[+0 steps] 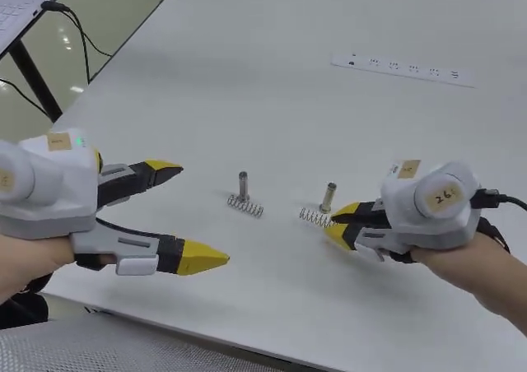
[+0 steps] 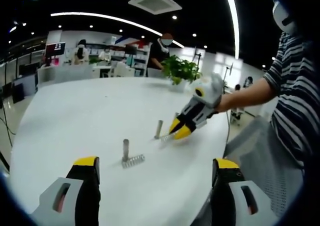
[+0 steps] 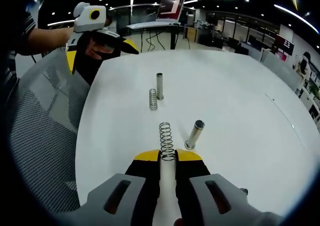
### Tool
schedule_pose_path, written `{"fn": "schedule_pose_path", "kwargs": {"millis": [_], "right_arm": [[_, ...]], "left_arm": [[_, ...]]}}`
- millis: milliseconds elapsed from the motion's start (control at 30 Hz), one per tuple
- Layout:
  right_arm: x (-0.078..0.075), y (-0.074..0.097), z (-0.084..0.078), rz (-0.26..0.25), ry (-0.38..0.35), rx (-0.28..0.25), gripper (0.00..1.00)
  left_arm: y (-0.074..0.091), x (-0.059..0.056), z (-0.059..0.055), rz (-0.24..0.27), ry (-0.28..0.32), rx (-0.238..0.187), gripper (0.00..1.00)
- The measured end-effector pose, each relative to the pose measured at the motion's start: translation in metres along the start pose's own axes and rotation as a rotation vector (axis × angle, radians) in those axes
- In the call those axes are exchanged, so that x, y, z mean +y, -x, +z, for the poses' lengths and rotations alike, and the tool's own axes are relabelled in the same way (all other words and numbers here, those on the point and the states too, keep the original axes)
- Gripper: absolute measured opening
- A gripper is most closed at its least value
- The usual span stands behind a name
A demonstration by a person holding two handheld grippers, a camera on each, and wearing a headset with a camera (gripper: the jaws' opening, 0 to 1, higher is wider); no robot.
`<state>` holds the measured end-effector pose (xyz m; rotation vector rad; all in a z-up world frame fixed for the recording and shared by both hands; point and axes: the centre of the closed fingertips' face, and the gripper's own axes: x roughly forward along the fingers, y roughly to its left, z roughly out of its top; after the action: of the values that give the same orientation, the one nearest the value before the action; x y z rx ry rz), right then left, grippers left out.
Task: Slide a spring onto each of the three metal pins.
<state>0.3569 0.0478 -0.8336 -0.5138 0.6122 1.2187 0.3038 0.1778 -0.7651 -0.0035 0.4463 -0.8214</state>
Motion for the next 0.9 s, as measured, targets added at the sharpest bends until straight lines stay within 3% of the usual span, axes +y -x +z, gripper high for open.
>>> {"fn": "schedule_pose_path", "kwargs": {"millis": [200, 400, 900], "right_arm": [[0.004, 0.022, 0.005, 0.014, 0.027, -0.030, 0.07], [0.007, 0.037, 0.006, 0.018, 0.080, -0.029, 0.07], [0.030, 0.053, 0.009, 0.056, 0.186, -0.023, 0.07]], "left_arm": [[-0.003, -0.010, 0.000, -0.039, -0.005, 0.010, 0.89], [-0.011, -0.023, 0.004, -0.094, -0.018, 0.020, 0.85], [-0.044, -0.052, 0.010, -0.212, -0.084, 0.049, 0.75]]}}
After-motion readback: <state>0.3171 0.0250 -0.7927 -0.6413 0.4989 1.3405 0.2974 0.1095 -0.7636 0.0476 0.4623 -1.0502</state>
